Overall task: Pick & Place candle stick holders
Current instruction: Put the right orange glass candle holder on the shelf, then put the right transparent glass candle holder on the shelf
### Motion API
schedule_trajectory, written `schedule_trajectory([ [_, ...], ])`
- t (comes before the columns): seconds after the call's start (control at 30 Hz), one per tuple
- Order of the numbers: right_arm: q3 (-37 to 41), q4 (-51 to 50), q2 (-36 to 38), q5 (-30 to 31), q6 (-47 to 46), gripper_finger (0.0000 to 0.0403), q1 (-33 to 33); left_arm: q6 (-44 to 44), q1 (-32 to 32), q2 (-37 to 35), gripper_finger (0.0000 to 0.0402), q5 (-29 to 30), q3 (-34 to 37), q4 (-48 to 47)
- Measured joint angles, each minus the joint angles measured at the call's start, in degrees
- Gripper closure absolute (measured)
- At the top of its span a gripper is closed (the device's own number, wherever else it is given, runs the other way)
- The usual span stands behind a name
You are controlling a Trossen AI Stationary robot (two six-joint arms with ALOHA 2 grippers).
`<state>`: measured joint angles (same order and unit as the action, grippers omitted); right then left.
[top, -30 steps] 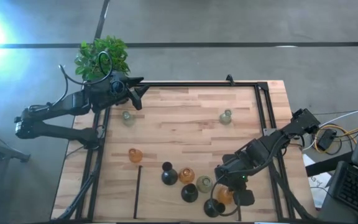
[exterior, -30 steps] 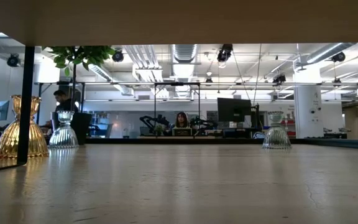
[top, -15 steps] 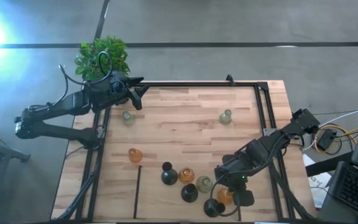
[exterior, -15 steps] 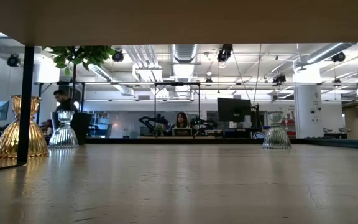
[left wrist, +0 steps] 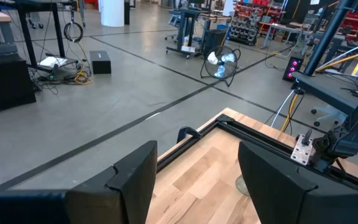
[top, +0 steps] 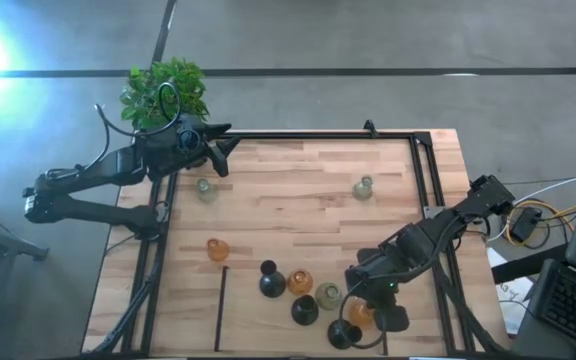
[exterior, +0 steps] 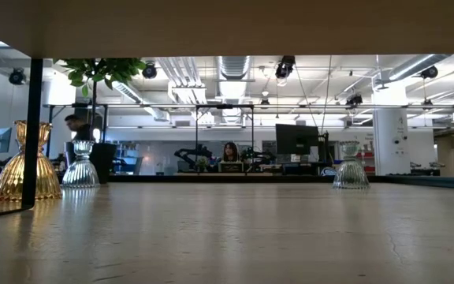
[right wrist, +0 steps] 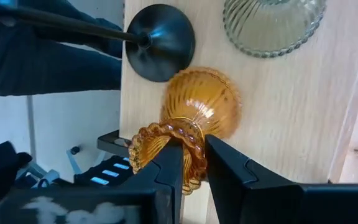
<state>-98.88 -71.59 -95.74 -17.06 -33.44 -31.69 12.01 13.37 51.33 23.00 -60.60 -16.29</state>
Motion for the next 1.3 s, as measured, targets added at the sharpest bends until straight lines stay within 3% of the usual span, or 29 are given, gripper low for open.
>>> schedule_trajectory([
  [0.6,-0.4,0.3,0.1,1.1,-1.4,0.0266,0.0,0.0,0.0,0.0,0.0172,0.0,0.0,0.0],
  [1.3,-0.7,4.5,0.1,0.2,-3.9,0.0269,0.0,-0.1,0.0,-0.1,0.0172,0.0,-0.3,0.0],
])
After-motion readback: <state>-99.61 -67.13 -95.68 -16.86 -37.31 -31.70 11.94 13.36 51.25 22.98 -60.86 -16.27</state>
